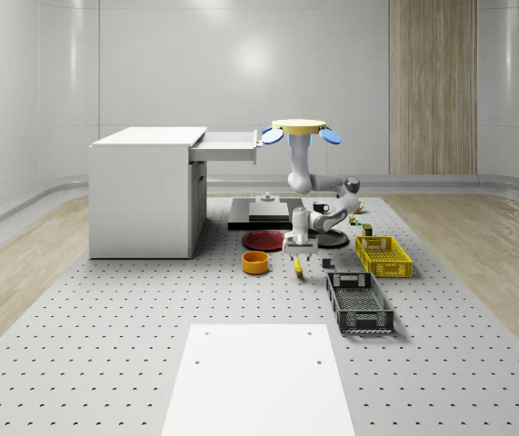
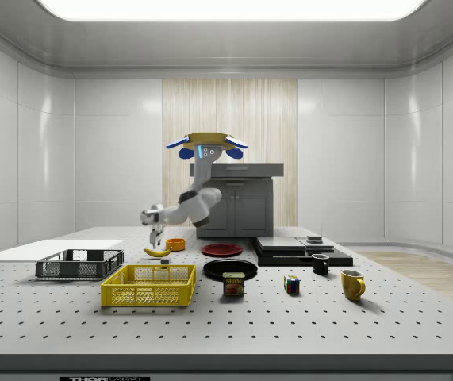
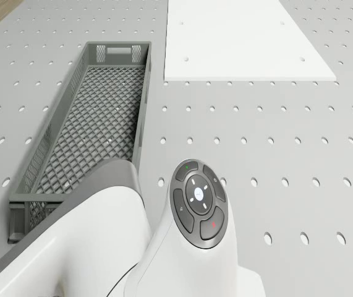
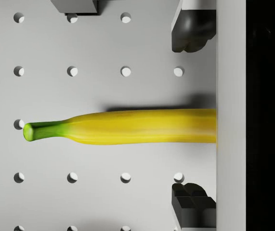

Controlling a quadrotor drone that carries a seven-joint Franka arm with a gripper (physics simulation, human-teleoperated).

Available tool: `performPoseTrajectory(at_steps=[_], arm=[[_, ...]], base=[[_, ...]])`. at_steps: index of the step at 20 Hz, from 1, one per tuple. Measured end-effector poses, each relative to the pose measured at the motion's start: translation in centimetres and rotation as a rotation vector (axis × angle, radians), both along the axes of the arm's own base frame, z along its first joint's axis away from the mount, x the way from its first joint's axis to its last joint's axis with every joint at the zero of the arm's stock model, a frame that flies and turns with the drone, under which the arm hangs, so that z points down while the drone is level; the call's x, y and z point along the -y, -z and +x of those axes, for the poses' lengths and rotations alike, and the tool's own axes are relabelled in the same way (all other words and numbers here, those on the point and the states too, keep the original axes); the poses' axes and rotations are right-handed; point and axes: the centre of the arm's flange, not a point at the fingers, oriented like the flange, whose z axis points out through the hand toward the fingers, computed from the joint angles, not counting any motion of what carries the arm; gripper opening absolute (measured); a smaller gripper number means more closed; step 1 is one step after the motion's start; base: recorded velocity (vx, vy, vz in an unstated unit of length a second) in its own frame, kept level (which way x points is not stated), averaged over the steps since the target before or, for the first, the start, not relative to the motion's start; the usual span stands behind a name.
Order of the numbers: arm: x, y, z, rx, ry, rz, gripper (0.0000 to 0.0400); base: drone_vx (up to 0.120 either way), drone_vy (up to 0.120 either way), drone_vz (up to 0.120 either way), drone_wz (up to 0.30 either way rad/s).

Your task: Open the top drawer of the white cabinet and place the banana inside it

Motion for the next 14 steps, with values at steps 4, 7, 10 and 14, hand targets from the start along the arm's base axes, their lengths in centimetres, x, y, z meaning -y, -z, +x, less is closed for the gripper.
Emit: performPoseTrajectory(at_steps=[4,7,10,14], arm=[[-0.4,-1.3,0.5,0.000,0.000,0.000,0.0400],[-1.0,-2.1,0.6,0.000,0.000,0.000,0.0400],[-1.3,-2.9,0.7,0.000,0.000,0.000,0.0400],[-1.5,-3.9,0.8,0.000,0.000,0.000,0.0400]], base=[[0.000,0.000,0.000,0.000],[0.000,0.000,0.000,0.000],[0.000,0.000,0.000,0.000],[0.000,0.000,0.000,0.000]])
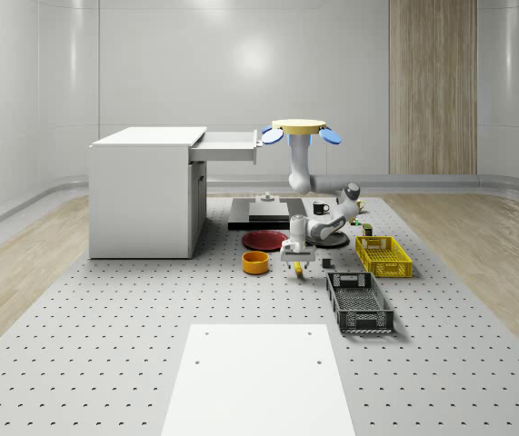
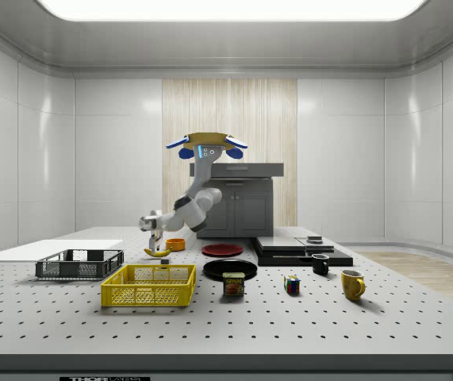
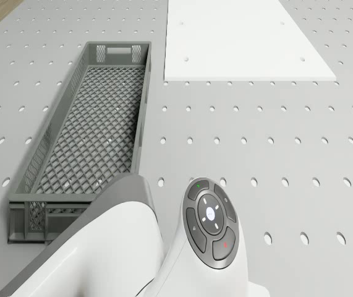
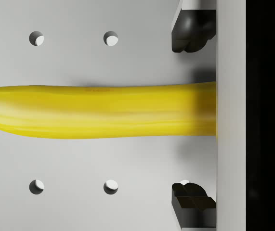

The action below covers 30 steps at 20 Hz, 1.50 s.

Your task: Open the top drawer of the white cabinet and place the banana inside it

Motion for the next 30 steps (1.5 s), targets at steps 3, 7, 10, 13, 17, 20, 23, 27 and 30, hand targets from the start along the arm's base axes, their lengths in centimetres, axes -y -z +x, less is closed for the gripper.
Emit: performPoseTrajectory(at_steps=[3,7,10,13,17,20,23,27,30], arm=[[0.0,-0.4,0.0,0.000,0.000,0.000,0.0400],[0.4,-0.7,0.0,0.000,0.000,0.000,0.0400],[0.5,-0.8,-0.3,0.000,0.000,0.000,0.0400],[0.6,-0.9,-0.8,0.000,0.000,0.000,0.0400],[0.6,-1.4,-1.1,0.000,0.000,0.000,0.0400],[0.6,-1.8,-1.2,0.000,0.000,0.000,0.0400],[0.6,-1.9,-1.3,0.000,0.000,0.000,0.0400],[0.6,-2.0,-1.8,0.000,0.000,0.000,0.0362],[0.6,-2.1,-2.0,0.000,0.000,0.000,0.0250]], base=[[0.000,0.000,0.000,0.000],[0.000,0.000,0.000,0.000],[0.000,0.000,0.000,0.000],[0.000,0.000,0.000,0.000],[0.000,0.000,0.000,0.000],[0.000,0.000,0.000,0.000],[0.000,0.000,0.000,0.000],[0.000,0.000,0.000,0.000],[0.000,0.000,0.000,0.000]])
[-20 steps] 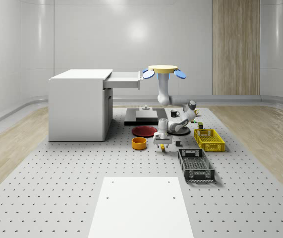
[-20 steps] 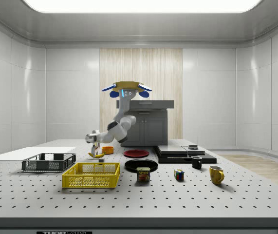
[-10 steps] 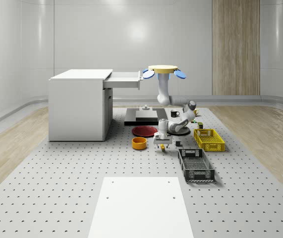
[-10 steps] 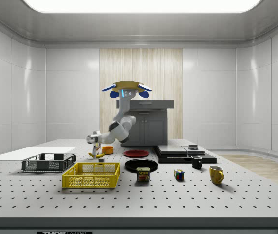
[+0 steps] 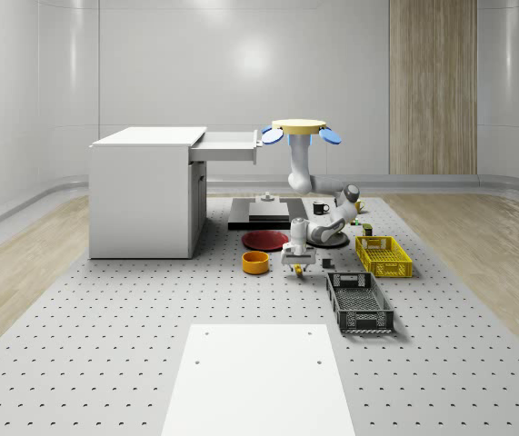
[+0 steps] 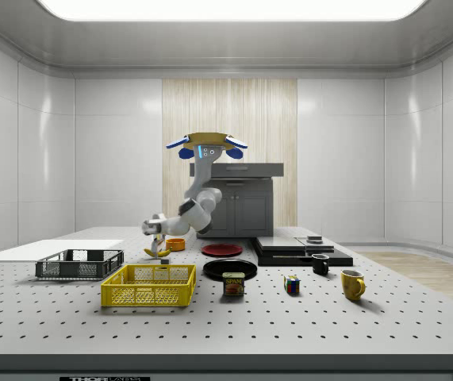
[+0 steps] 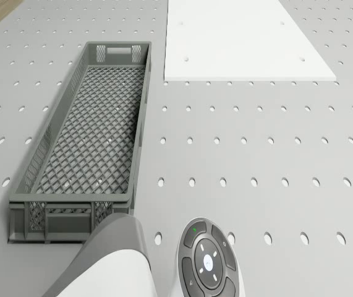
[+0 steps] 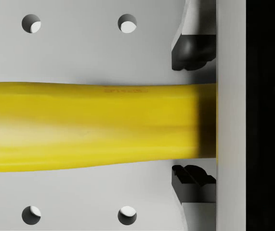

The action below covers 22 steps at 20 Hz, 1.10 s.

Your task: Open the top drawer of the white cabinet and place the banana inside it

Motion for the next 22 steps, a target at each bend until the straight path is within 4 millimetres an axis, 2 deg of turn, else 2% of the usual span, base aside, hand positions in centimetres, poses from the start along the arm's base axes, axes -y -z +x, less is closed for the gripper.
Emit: performPoseTrajectory(at_steps=[3,10,18,22], arm=[[0.0,0.0,-0.1,0.000,-0.001,0.000,0.0200],[0.0,0.7,-0.2,0.002,-0.005,-0.005,0.0197],[0.0,4.1,-0.2,0.003,-0.009,-0.007,0.0197],[0.0,5.9,-0.2,0.002,-0.012,-0.007,0.0197]], base=[[0.000,0.000,0.000,0.000],[0.000,0.000,0.000,0.000],[0.000,0.000,0.000,0.000],[0.000,0.000,0.100,0.000]])
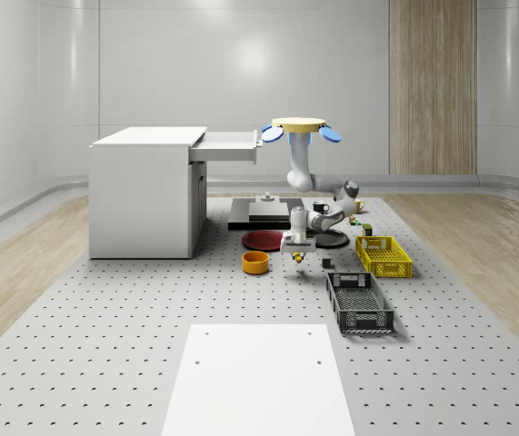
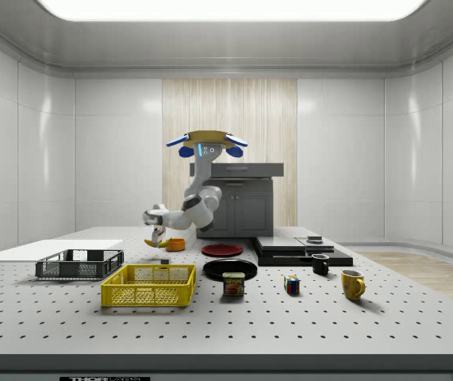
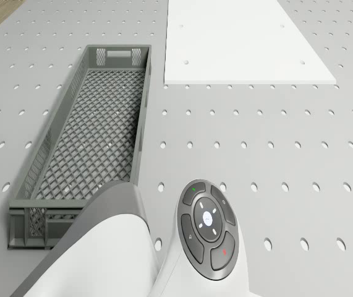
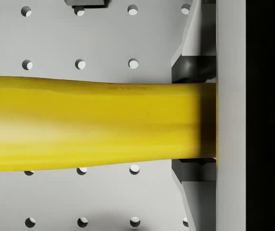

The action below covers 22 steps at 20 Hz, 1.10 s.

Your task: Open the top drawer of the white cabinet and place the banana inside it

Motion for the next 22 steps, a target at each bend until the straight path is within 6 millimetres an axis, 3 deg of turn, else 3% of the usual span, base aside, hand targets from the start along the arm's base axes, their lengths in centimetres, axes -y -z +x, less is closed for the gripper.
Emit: performPoseTrajectory(at_steps=[5,22], arm=[[0.0,1.2,0.0,0.000,-0.003,0.000,0.0197],[0.0,1.9,0.0,0.000,-0.002,0.000,0.0197]], base=[[-0.016,0.000,0.120,0.000],[-0.120,0.000,0.120,0.000]])
